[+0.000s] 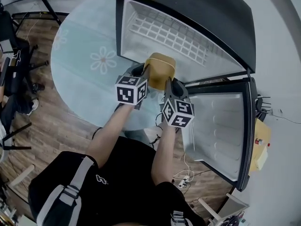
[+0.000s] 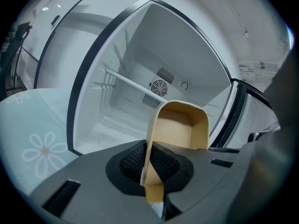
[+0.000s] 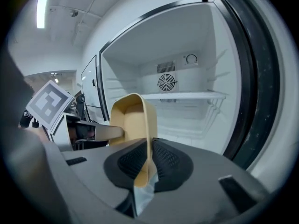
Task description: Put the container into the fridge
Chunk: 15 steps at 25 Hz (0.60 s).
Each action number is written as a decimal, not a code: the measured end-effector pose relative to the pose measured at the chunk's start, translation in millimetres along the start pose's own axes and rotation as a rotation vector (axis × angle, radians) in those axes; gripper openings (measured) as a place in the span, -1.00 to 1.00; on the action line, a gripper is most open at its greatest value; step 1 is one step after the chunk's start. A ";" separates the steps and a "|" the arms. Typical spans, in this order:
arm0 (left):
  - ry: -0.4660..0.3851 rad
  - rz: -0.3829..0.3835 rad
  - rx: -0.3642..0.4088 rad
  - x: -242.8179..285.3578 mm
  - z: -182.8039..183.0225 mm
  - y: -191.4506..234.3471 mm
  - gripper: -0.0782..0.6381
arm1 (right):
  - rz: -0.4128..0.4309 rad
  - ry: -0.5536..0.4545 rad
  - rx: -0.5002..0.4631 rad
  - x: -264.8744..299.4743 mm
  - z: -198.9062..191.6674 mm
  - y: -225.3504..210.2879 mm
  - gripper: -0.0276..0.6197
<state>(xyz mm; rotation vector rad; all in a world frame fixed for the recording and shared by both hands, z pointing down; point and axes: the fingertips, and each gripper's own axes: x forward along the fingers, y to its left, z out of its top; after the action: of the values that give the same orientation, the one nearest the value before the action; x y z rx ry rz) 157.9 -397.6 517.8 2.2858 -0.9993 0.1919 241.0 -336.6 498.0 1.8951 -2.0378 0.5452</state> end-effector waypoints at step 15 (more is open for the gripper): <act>-0.072 0.035 0.017 57.3 8.4 26.9 -0.69 | 0.021 0.063 0.077 68.1 -7.2 -31.4 -0.81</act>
<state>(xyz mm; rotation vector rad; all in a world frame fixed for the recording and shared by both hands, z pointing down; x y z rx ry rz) 178.3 -451.4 545.2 2.3056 -1.0789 0.1343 266.5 -394.9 538.4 1.8768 -2.0256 0.6898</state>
